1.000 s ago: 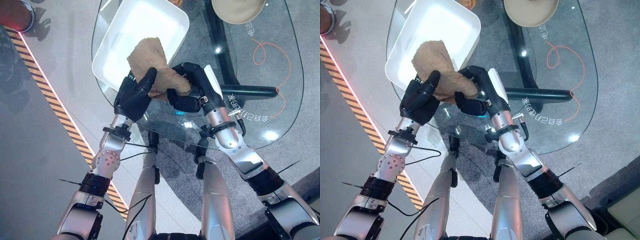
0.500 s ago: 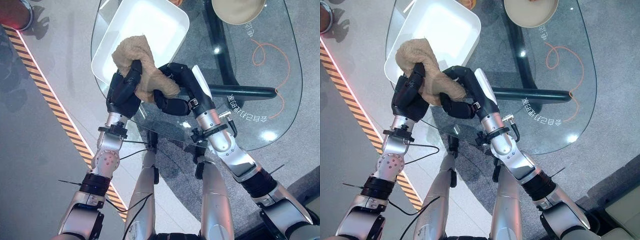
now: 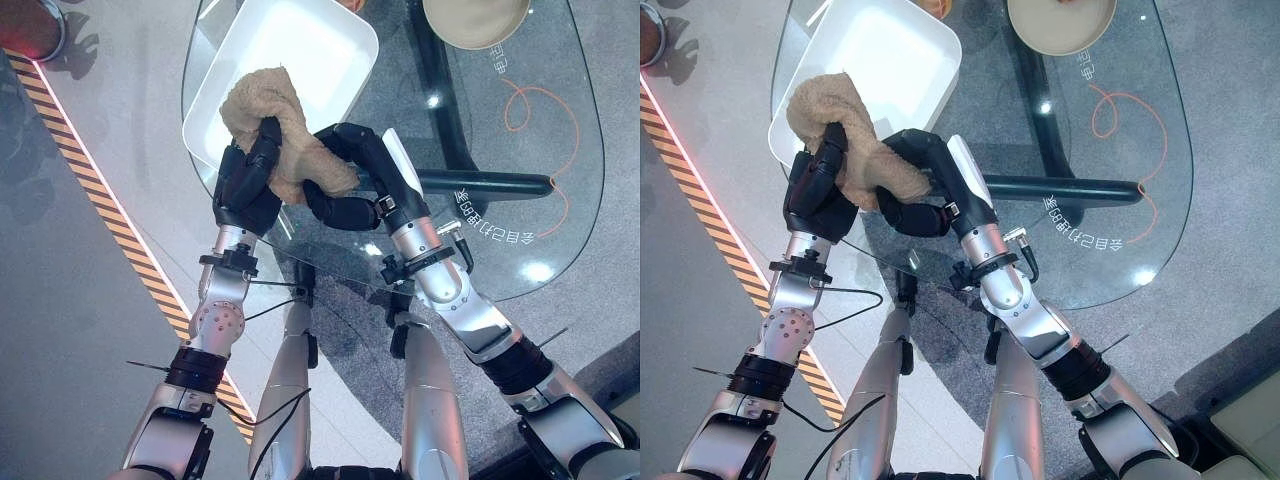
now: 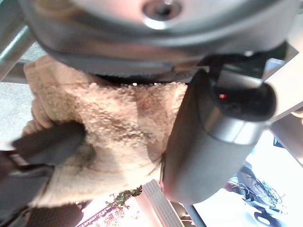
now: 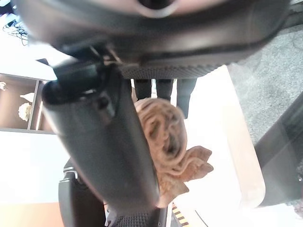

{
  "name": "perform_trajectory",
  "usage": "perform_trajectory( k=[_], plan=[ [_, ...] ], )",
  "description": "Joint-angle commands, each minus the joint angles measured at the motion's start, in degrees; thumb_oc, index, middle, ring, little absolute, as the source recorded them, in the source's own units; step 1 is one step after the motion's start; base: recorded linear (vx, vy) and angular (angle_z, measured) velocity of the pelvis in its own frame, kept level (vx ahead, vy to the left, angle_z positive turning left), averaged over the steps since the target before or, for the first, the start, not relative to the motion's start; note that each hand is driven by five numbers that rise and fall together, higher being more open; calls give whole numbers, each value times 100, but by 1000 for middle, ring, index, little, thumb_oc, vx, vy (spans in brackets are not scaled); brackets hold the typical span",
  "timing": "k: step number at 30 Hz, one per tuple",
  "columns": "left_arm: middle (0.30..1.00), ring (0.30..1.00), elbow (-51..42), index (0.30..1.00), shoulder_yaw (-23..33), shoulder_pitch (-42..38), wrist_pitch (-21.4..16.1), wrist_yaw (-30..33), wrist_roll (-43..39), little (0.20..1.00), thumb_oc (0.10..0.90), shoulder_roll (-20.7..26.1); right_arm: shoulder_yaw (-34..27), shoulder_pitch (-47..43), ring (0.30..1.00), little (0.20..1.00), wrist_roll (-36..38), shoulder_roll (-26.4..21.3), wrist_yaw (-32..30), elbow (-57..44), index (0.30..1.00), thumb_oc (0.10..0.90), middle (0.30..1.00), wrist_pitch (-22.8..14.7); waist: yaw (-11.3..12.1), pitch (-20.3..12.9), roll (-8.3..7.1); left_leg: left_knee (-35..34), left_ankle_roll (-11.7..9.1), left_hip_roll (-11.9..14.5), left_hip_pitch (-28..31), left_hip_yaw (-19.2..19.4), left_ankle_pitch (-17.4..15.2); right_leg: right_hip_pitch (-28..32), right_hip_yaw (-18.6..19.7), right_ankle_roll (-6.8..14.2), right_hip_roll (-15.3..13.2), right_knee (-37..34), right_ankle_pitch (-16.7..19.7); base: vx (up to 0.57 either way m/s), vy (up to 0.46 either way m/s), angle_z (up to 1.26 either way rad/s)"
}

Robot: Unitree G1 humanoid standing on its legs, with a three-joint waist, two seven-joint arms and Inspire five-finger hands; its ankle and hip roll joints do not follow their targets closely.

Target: Wipe the table with a cloth and put it in the basket.

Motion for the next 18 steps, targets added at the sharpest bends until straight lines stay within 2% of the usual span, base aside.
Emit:
perform_trajectory(
  k=[1, 7, 11, 13, 18],
  plan=[
    [300, 300, -1201, 300, 200, -475, -750, -234, 14, 200, 100, -88, -403, -688, 900, 900, -126, 195, -106, -494, 900, 800, 900, -425, 91, -142, -201, 568, 63, -96, 307, 495, -1020, 528, 4, 330, -91, -1461, 918, 0, 0, 0],
    [300, 300, -1254, 300, 313, -440, -1161, 188, 175, 200, 100, -150, -429, -677, 900, 900, -176, 247, -129, -470, 900, 800, 900, -455, 119, -142, -197, 581, 66, -116, 271, 473, -1012, 498, -8, 321, -91, -1443, 915, 0, 0, 0],
    [300, 300, -1246, 300, 360, -441, -1280, 366, 231, 200, 100, -152, -440, -669, 900, 900, -182, 264, -127, -467, 900, 800, 900, -466, 123, -142, -202, 580, 65, -115, 272, 473, -1005, 502, -16, 320, -91, -1440, 915, 0, 0, 0],
    [300, 300, -1250, 300, 454, -420, -1525, 687, 383, 200, 100, -142, -456, -657, 900, 900, -166, 251, -142, -454, 900, 800, 900, -485, 133, -142, -204, 578, 58, -116, 278, 467, -1000, 510, -23, 320, -90, -1438, 909, 0, 0, 0],
    [300, 300, -1218, 300, 582, -391, -1831, 1113, 693, 200, 100, -155, -492, -656, 900, 900, -154, 250, -156, -444, 900, 800, 900, -488, 153, -142, -201, 586, 48, -117, 272, 451, -997, 509, -34, 311, -91, -1421, 889, 0, 0, 0]
  ],
)
